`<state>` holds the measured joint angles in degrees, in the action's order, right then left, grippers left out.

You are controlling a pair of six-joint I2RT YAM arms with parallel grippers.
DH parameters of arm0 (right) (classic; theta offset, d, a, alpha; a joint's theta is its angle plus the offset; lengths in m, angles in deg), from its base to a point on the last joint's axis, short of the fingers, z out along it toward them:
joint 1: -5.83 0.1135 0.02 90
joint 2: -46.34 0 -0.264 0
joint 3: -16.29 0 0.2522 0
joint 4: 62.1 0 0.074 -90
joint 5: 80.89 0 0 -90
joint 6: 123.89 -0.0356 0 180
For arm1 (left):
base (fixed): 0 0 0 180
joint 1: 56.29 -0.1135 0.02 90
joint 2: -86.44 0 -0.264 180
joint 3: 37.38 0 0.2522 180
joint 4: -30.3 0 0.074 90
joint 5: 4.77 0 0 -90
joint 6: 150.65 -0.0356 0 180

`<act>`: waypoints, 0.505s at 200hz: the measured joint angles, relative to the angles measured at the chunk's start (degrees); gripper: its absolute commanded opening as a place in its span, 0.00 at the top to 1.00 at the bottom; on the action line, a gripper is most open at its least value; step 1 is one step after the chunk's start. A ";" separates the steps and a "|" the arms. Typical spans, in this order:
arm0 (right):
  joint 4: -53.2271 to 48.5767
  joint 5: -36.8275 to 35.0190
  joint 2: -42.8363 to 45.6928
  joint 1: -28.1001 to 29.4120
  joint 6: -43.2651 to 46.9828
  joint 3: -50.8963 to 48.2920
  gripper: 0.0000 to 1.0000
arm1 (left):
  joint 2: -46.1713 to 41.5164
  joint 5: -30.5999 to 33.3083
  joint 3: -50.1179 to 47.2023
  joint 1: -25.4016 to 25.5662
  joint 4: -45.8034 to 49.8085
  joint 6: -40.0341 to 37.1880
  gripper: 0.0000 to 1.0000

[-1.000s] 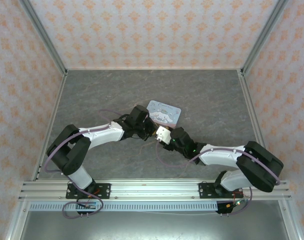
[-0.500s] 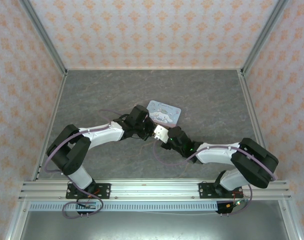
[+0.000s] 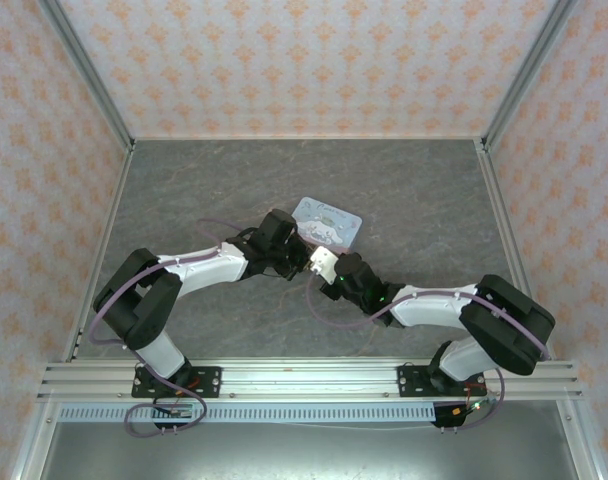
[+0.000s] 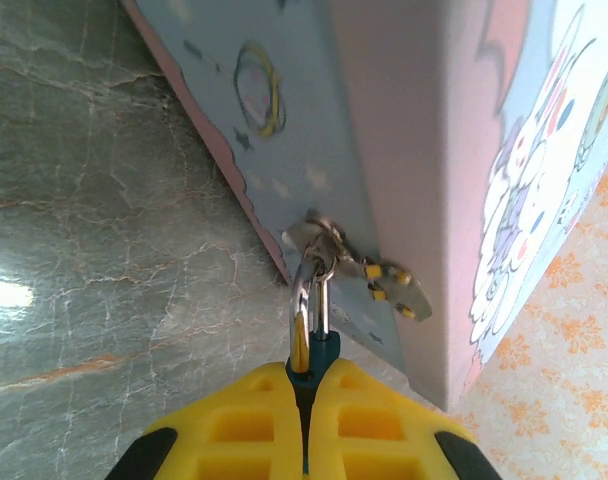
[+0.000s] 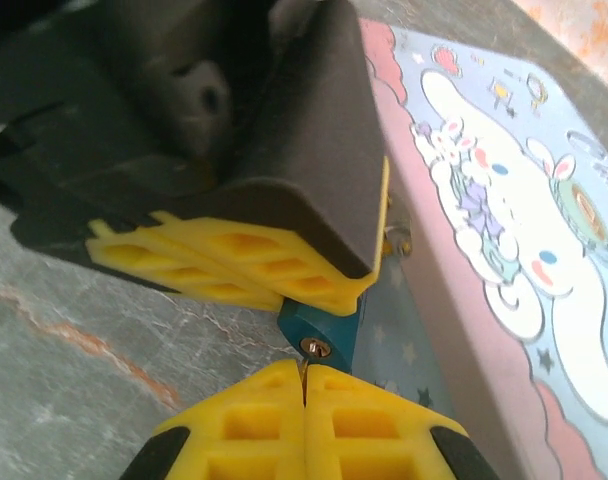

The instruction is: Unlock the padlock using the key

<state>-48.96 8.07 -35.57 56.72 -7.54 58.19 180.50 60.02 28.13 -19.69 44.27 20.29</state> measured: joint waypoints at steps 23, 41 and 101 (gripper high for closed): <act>0.24 1.36 -0.26 -0.31 -6.91 0.02 1.00 | 0.00 0.13 -0.09 0.00 0.00 0.02 1.00; 1.03 1.84 -0.94 -0.42 -10.43 0.02 1.00 | 0.00 0.48 -0.11 -0.02 0.15 -0.02 0.98; 1.81 2.91 -1.62 -0.87 -17.66 0.00 1.00 | -0.44 1.49 -0.07 0.04 1.88 -3.08 0.62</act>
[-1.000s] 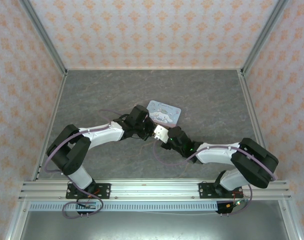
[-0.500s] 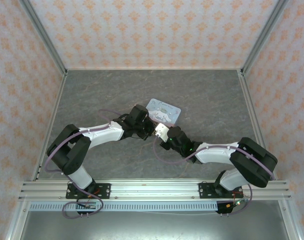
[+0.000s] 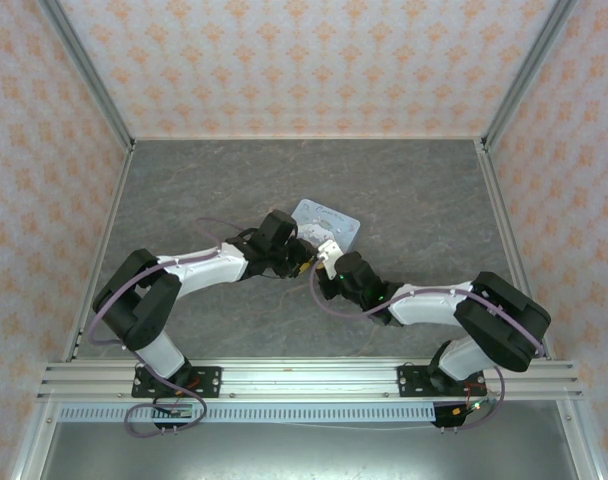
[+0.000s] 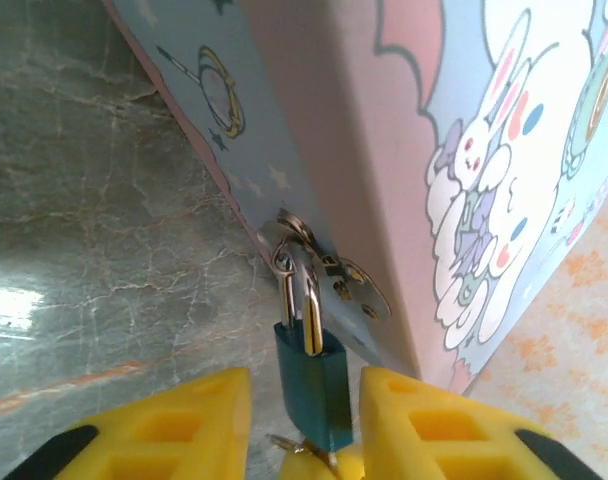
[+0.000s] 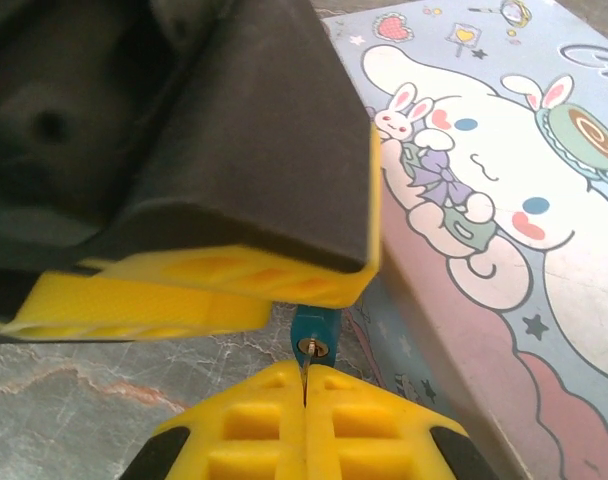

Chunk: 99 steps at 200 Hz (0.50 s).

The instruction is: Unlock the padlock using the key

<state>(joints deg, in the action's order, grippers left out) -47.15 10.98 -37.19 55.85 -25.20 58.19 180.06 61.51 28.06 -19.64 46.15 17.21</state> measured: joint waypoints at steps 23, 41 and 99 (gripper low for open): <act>0.13 1.42 0.00 -0.74 -4.79 -0.02 1.00 | -1.20 0.59 -0.02 -0.09 1.36 -1.33 0.57; 0.66 2.91 0.00 -1.22 -8.96 -0.24 1.00 | -3.02 0.81 -0.04 -0.61 2.40 -2.56 0.52; 4.42 7.06 0.00 -2.89 -24.59 -2.69 1.00 | -10.58 5.07 -0.04 -4.02 8.00 -9.29 0.20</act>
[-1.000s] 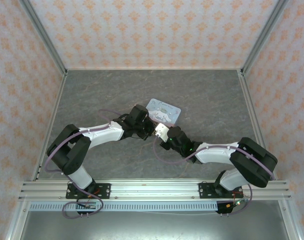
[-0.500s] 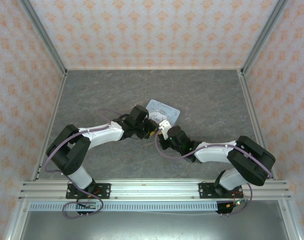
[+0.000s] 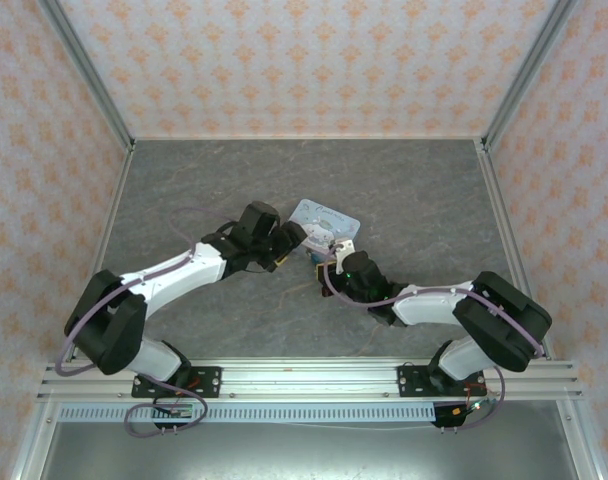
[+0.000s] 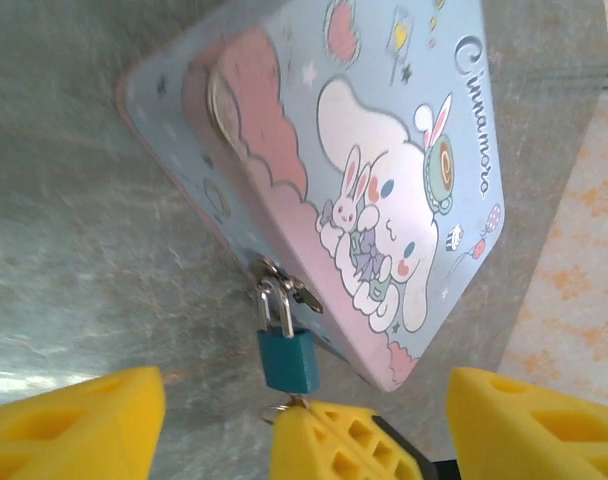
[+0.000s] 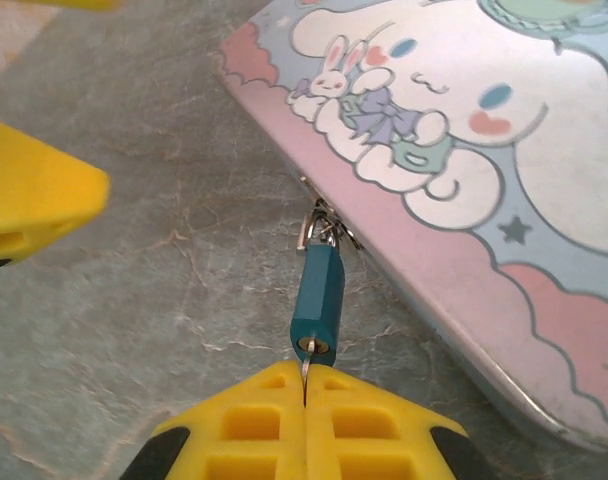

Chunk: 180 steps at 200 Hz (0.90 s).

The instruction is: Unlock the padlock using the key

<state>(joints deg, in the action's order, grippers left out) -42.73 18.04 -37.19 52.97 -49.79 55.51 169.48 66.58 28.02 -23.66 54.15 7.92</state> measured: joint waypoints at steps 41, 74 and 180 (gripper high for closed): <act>3.91 5.01 -1.81 -1.79 -14.84 -0.28 1.00 | -1.16 4.26 4.28 -2.80 6.86 -6.01 0.13; 9.92 7.76 -7.08 -2.25 -25.14 -1.25 1.00 | -1.03 5.95 9.05 -3.82 9.44 -10.56 0.07; 20.87 10.64 -15.61 -4.46 -42.42 -1.90 0.92 | 12.87 4.04 15.63 -6.62 11.50 -20.52 0.04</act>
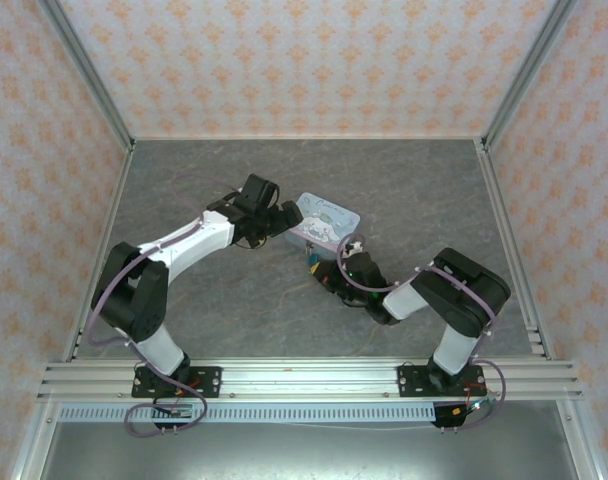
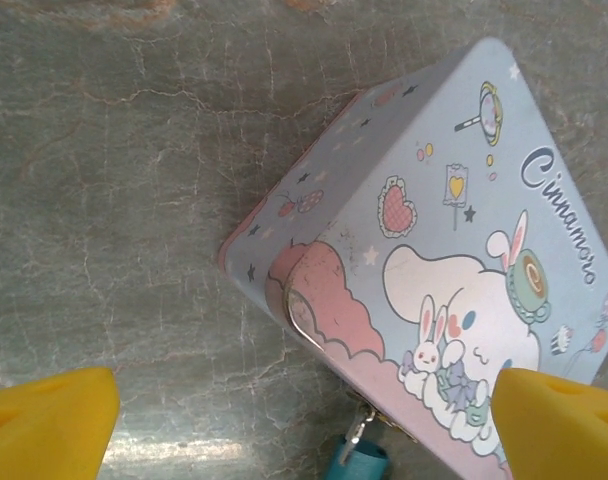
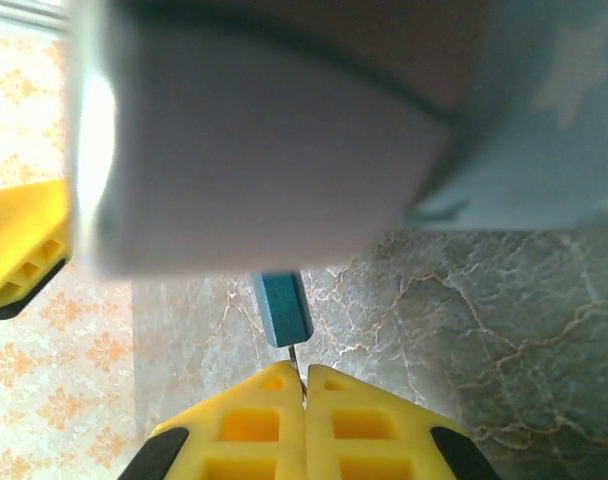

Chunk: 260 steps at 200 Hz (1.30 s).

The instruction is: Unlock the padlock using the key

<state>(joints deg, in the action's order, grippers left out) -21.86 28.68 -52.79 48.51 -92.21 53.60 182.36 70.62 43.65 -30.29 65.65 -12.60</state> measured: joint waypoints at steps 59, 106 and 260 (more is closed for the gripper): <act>-0.48 -0.02 0.13 -1.36 -0.83 -0.13 0.72 | 5.90 -2.71 1.29 -0.94 0.09 -2.12 0.04; -9.79 1.01 11.23 -5.07 4.04 -1.92 0.41 | 7.23 -3.23 1.81 -1.03 -0.74 -2.75 0.04; -34.07 7.78 16.06 -20.39 15.98 10.88 0.03 | 4.68 -3.65 -5.55 -1.03 -10.71 -0.94 0.05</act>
<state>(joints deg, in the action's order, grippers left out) -55.93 36.46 -36.73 28.11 -76.24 64.49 187.04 66.97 38.09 -31.31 54.94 -13.54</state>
